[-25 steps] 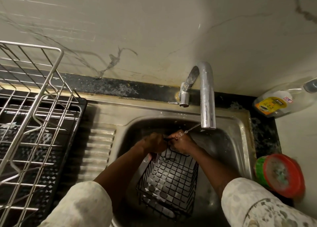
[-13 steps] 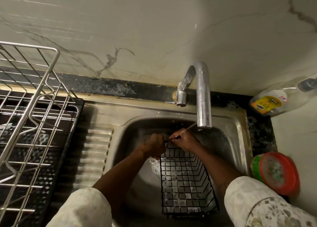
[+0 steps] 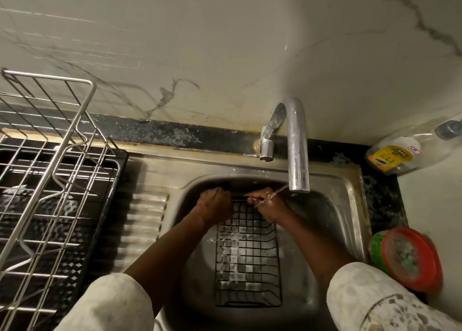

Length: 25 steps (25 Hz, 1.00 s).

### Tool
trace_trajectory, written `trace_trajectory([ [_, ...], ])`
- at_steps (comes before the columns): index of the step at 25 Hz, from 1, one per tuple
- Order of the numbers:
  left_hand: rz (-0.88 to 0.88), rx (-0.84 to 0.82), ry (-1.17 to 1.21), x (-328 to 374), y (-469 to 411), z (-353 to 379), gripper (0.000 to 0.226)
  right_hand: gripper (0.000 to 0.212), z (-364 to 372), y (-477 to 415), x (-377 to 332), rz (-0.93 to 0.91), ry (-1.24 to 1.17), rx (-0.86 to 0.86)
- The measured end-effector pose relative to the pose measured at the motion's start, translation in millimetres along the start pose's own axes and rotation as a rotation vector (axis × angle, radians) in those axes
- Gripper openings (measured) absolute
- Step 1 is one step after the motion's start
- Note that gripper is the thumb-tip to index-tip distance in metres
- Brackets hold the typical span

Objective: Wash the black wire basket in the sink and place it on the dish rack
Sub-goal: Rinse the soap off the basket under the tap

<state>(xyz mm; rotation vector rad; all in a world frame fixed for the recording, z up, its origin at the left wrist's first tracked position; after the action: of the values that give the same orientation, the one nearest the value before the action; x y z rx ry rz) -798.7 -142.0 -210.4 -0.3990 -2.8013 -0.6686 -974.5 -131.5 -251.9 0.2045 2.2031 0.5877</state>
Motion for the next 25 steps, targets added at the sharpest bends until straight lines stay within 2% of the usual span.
trace_trajectory([
  [3,0.166,-0.002,-0.048,17,2,4,0.026,0.027,12,4,-16,-0.067,0.003,-0.024],
  [5,0.209,-0.057,-0.038,14,-3,5,0.029,0.025,13,6,-15,-0.049,-0.001,-0.051],
  [9,0.166,-0.137,0.039,-1,-14,15,0.029,0.016,6,5,-4,-0.076,-0.001,-0.019],
  [11,0.156,-0.161,0.076,3,-17,21,0.027,0.021,3,7,5,-0.044,-0.017,0.033],
  [18,0.066,-0.219,0.201,3,-7,47,0.03,0.037,-1,6,32,0.092,0.014,0.048],
  [21,0.061,-0.214,0.136,1,-6,51,0.034,0.032,-3,3,33,0.099,0.045,0.059],
  [25,0.17,-0.162,0.038,1,-6,51,0.04,0.023,5,2,17,0.045,0.091,0.012],
])
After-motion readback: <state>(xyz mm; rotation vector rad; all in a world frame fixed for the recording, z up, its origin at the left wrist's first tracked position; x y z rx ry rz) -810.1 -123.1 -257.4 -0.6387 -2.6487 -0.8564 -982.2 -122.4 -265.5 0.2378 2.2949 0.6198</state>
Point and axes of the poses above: each hand's wrist, its own y-axis away from the middle knuckle, its own z-axis out of the palm, x = y × z, the point moved 4 cm from there along -y, towards the middle knuckle, and after that the axes turned 6 degrees about x, right-handed, at the moved point
